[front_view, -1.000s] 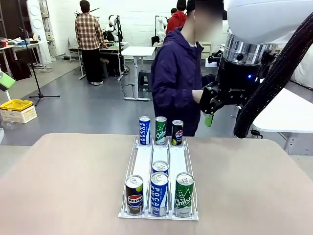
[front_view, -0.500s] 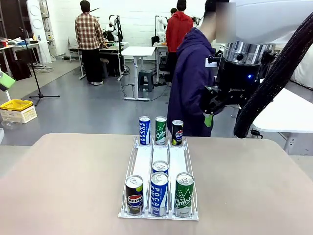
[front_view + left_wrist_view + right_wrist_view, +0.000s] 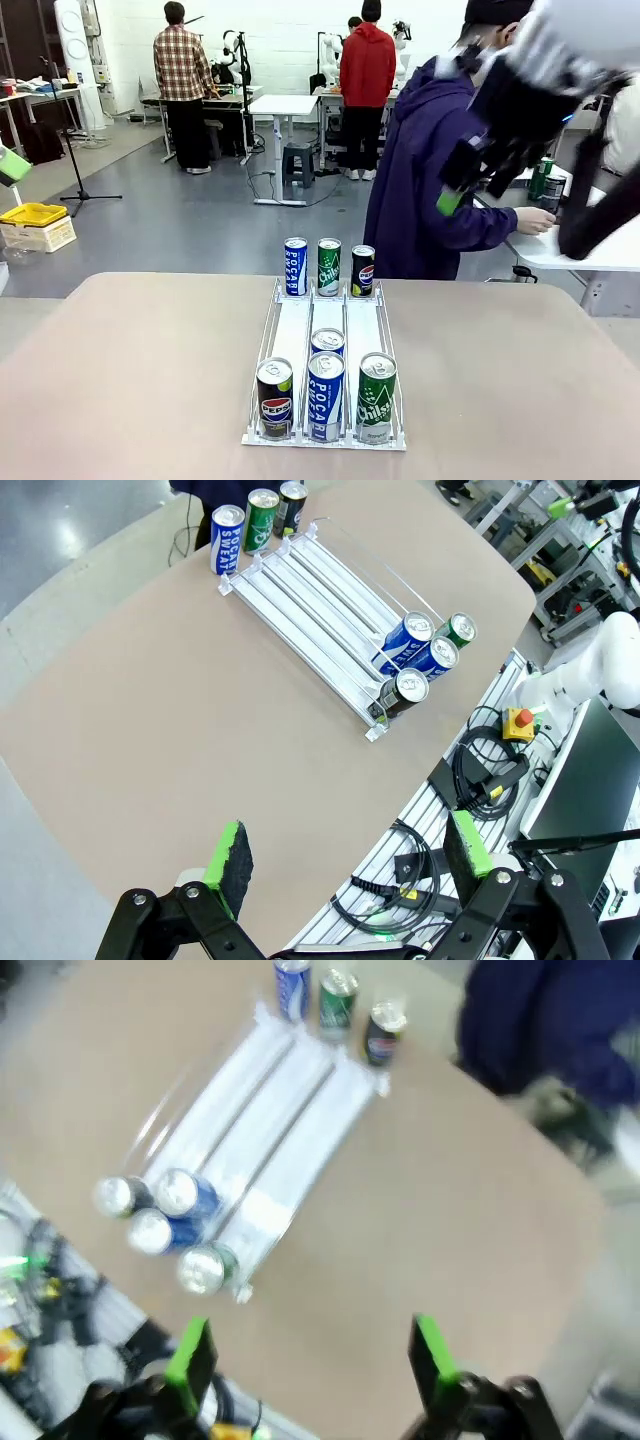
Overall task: Retrieve and hand over the desired beverage to the person.
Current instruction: Place the picked can on the Handle tray extended by the person.
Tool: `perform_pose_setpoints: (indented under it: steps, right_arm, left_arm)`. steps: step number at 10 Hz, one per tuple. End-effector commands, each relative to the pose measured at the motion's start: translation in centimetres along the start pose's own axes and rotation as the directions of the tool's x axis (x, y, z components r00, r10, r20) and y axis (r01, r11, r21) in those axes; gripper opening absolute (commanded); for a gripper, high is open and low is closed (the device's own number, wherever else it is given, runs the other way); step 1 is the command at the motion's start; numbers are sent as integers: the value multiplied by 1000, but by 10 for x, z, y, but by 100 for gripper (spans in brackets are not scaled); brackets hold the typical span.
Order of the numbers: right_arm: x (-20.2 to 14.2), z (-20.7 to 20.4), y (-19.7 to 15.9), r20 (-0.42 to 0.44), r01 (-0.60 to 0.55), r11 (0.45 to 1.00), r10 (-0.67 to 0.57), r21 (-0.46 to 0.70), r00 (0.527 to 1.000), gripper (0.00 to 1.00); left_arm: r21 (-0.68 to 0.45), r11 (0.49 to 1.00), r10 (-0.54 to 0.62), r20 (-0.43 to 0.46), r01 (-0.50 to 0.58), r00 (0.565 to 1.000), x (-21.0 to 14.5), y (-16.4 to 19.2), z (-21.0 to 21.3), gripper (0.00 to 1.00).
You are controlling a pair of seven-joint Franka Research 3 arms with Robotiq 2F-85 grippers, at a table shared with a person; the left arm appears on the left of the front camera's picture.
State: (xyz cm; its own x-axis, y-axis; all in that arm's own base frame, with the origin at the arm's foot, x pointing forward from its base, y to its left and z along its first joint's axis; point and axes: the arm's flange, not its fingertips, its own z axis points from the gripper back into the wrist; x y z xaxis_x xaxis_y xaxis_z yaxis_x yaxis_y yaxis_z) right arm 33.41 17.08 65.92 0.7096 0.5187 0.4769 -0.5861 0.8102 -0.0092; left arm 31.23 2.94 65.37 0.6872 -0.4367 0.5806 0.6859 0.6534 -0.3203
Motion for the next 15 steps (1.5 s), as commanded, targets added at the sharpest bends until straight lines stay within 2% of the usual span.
perform_pose_setpoints:
  steps: [1,2,4,7,15]
  right_arm:
    - [-56,18,-46,163,-35,967,-7,251,987,100]
    - [-76,30,-72,210,2,950,-71,311,975,100]
    - [-107,31,-100,254,51,919,-161,391,954,100]
    - [-138,34,-112,263,100,918,-213,385,941,100]
    - [-131,36,-119,250,105,914,-216,393,944,100]
  left_arm:
    - [-13,1000,-11,12,11,1000,0,1,1,100]
    - [-13,1000,-11,12,11,1000,0,1,1,100]
    - [-13,1000,-11,12,11,1000,0,1,1,100]
    - [-13,1000,-11,12,11,1000,0,1,1,100]
    - [-13,1000,-11,12,11,1000,0,1,1,100]
